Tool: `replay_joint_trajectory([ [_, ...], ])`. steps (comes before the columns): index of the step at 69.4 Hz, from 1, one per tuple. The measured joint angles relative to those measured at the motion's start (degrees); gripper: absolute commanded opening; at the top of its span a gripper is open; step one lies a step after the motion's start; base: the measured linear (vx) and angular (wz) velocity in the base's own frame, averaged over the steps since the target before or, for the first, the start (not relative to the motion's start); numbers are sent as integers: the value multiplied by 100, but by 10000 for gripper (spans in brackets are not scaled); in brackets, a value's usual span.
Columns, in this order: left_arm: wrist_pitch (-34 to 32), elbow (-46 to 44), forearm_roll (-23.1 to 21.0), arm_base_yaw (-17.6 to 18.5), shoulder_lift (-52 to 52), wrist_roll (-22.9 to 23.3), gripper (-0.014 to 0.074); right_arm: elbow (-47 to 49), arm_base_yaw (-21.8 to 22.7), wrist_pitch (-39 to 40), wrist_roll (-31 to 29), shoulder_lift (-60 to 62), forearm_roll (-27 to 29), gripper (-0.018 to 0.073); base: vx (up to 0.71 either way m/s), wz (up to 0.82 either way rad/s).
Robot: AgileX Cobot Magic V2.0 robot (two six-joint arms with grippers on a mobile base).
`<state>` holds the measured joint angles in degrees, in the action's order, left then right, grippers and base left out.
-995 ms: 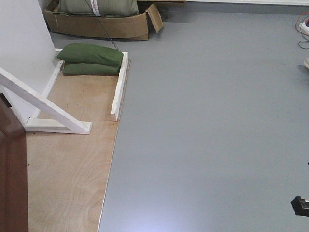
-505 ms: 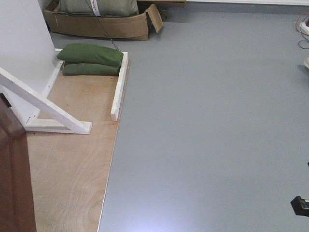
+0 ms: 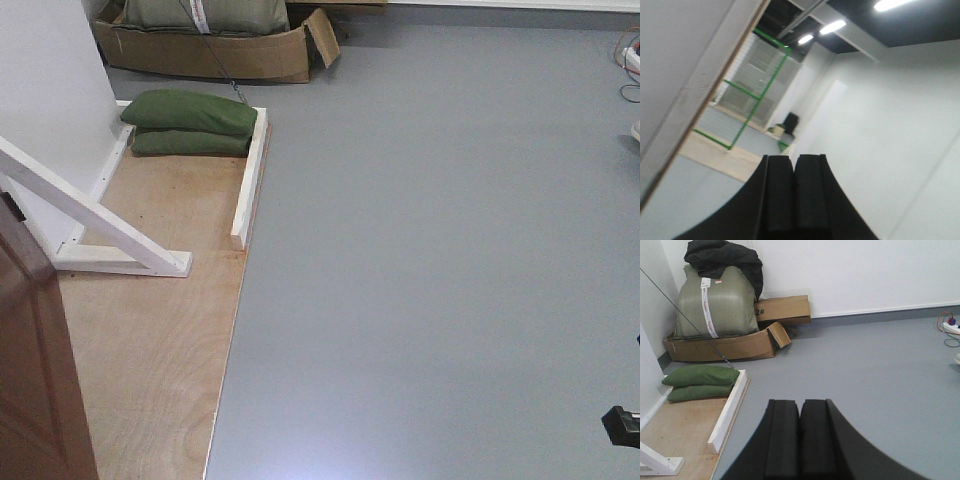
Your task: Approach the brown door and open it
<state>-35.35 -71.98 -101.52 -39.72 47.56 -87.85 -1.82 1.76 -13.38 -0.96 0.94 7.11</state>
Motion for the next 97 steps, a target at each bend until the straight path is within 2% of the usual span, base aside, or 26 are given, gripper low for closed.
replay_joint_trajectory([
  [9, 1056, 0, -6, 39, 41, 361, 11, 0, 0, 0, 0, 0, 0, 0, 0, 0],
  [22, 2710, 0, 28, 148, 115, 1108, 11, 0, 0, 0, 0, 0, 0, 0, 0, 0],
  [30, 3535, 0, 86, 393, 201, 1406, 11, 0, 0, 0, 0, 0, 0, 0, 0, 0],
  [42, 4399, 0, 155, 1008, 457, 1518, 11, 0, 0, 0, 0, 0, 0, 0, 0, 0],
  [54, 4762, 0, 200, 1745, 768, 1530, 11, 0, 0, 0, 0, 0, 0, 0, 0, 0],
  [71, 4753, 0, 234, 2809, 1186, 1480, 11, 0, 0, 0, 0, 0, 0, 0, 0, 0],
  [86, 4569, 0, 228, 3565, 1588, 889, 11, 0, 0, 0, 0, 0, 0, 0, 0, 0],
  [97, 4686, 6, 233, 4012, 1878, 421, 11, 0, 0, 0, 0, 0, 0, 0, 0, 0],
])
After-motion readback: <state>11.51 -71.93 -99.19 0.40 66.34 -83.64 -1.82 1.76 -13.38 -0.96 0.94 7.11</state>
